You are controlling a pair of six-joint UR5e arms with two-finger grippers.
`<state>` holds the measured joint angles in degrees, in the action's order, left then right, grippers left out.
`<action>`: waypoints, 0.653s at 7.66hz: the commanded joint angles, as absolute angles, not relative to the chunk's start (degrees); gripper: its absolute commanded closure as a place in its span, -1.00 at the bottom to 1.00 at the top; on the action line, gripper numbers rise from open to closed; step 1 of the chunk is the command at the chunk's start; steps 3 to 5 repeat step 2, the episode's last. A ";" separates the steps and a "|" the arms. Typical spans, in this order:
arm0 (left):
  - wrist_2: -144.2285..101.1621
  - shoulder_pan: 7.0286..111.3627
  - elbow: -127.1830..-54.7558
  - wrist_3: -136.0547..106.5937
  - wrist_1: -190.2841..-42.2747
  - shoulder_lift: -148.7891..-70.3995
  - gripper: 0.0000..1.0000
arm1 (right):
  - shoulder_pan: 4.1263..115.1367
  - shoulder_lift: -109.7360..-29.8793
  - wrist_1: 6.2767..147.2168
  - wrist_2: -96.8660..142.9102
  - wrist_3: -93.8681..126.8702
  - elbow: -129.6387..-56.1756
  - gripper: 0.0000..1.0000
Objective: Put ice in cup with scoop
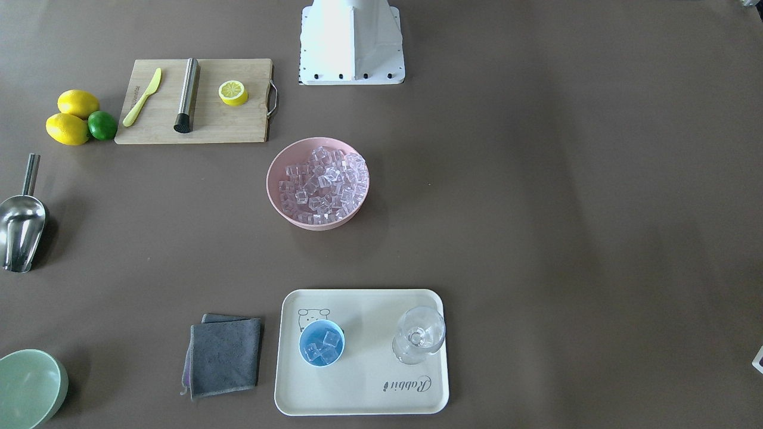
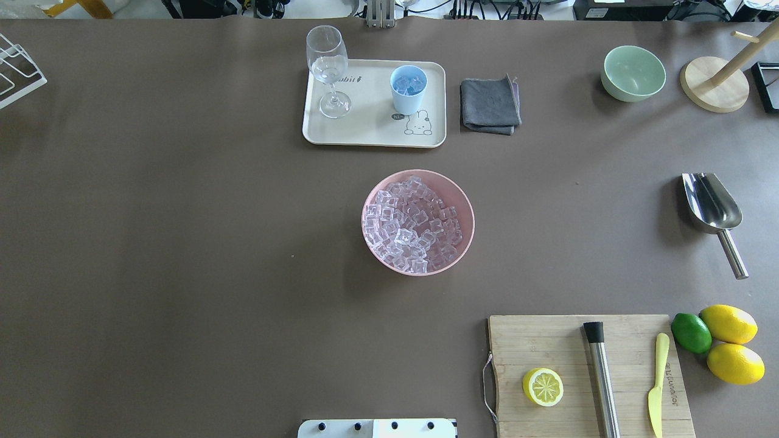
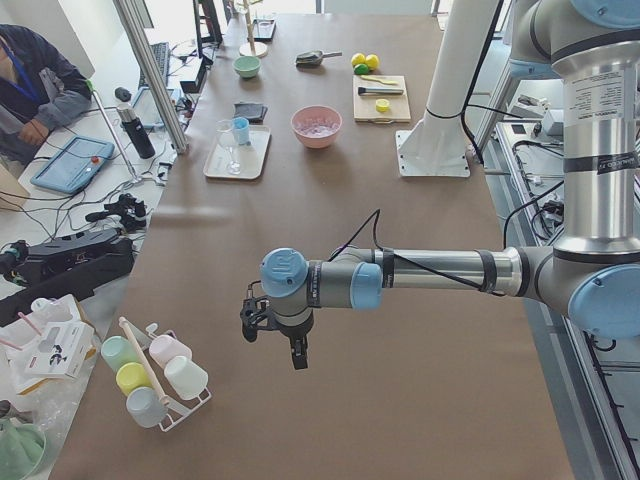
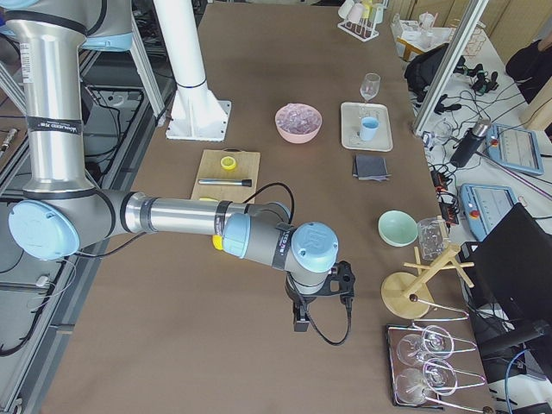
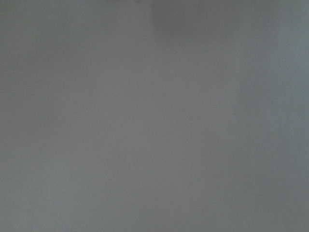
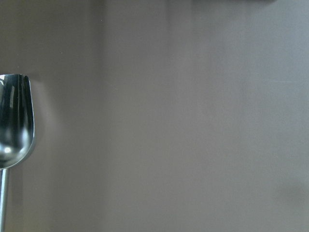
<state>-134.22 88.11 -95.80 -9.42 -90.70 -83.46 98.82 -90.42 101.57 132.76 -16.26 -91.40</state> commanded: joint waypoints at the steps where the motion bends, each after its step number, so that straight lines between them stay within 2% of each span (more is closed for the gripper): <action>1: -134.21 88.07 -95.80 -9.40 -90.70 -83.50 -0.97 | 98.79 -90.44 101.51 132.72 -16.61 -92.19 -1.00; 5: -134.21 88.07 -95.71 -9.40 -90.70 -83.50 -0.97 | 98.79 -90.44 101.77 132.45 -16.61 -92.46 -1.00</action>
